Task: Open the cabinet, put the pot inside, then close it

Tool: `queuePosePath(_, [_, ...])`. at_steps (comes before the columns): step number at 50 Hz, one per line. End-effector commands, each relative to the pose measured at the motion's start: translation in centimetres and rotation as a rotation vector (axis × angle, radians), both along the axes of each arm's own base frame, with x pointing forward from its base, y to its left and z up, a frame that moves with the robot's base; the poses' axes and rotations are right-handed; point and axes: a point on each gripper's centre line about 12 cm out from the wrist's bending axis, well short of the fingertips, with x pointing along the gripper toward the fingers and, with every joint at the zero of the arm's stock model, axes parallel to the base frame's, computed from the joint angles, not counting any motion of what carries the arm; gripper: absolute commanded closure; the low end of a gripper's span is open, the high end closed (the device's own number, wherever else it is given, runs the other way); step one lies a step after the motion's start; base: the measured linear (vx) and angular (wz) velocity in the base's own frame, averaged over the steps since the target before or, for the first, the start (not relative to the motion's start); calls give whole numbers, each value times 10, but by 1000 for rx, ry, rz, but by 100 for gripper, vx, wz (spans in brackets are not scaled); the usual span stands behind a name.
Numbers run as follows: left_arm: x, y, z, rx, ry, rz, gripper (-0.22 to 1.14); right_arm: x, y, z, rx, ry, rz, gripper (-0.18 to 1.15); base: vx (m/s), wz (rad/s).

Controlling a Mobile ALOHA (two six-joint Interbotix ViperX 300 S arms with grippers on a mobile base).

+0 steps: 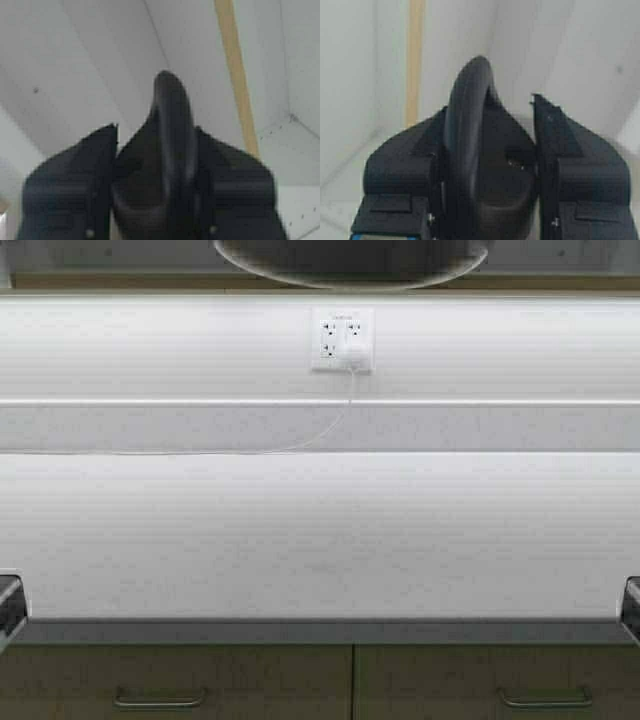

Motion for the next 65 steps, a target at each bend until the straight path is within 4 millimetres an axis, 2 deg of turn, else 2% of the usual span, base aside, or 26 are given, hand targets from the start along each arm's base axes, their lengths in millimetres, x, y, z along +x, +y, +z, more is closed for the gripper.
queuePosePath(1, [10,-23,38,-23,-70,-33,88,9,13,56,26,-90,30,89,0,0])
queuePosePath(10, [41,-39,55,-15,-41,-49,88,38,7,82,19,-75,-11,89,0,0])
queuePosePath(16, [70,-41,62,-23,-19,-30,88,67,5,92,23,-23,-24,89,0,0])
queuePosePath(31, [130,-39,70,-51,13,11,88,134,26,98,45,19,-5,89,0,0])
queuePosePath(42, [159,-40,67,-79,35,21,88,175,40,88,23,88,2,89,1,0])
queuePosePath(50, [173,-39,63,-102,53,33,88,186,43,87,24,96,4,89,2,0])
queuePosePath(65, [172,-38,63,-102,61,30,88,179,41,92,23,94,4,89,4,0])
